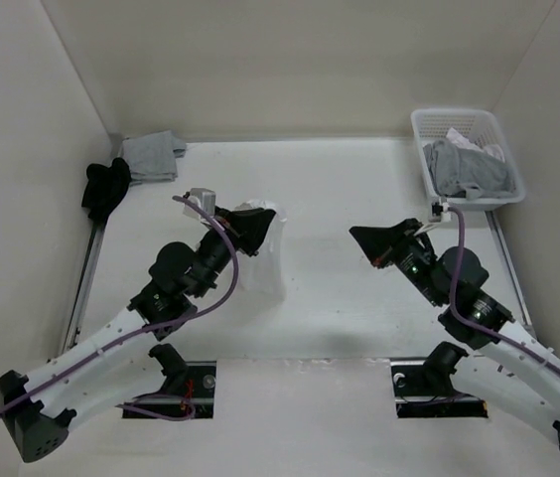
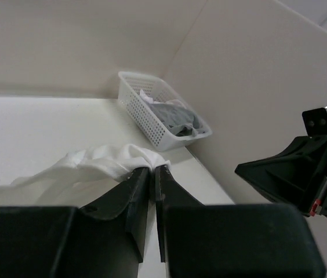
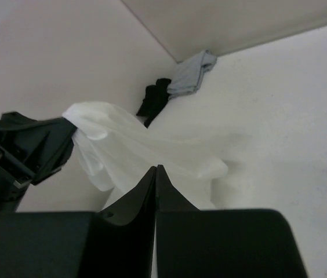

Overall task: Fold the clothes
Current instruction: Flatten the tank top out

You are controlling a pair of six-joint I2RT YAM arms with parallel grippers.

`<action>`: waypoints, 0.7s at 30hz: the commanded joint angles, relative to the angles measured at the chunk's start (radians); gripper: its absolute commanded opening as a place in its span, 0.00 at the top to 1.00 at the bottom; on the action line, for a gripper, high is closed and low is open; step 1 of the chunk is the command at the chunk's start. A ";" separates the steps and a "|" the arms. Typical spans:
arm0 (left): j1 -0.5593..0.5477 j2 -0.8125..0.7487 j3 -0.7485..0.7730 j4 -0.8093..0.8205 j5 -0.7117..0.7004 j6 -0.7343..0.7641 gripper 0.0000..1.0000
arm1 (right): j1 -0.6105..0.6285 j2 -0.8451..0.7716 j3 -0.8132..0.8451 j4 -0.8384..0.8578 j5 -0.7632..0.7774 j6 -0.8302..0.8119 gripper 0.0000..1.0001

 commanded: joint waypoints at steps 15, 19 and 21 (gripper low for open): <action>0.292 0.747 0.413 0.020 0.073 0.007 0.93 | 0.164 0.441 -0.136 0.094 0.106 0.067 0.59; 0.315 0.890 0.582 -0.023 0.123 -0.021 0.59 | 0.185 0.556 -0.117 0.126 0.113 0.073 0.56; 0.319 0.872 0.553 -0.034 0.105 -0.035 0.55 | 0.185 0.622 -0.097 0.137 0.115 0.078 0.54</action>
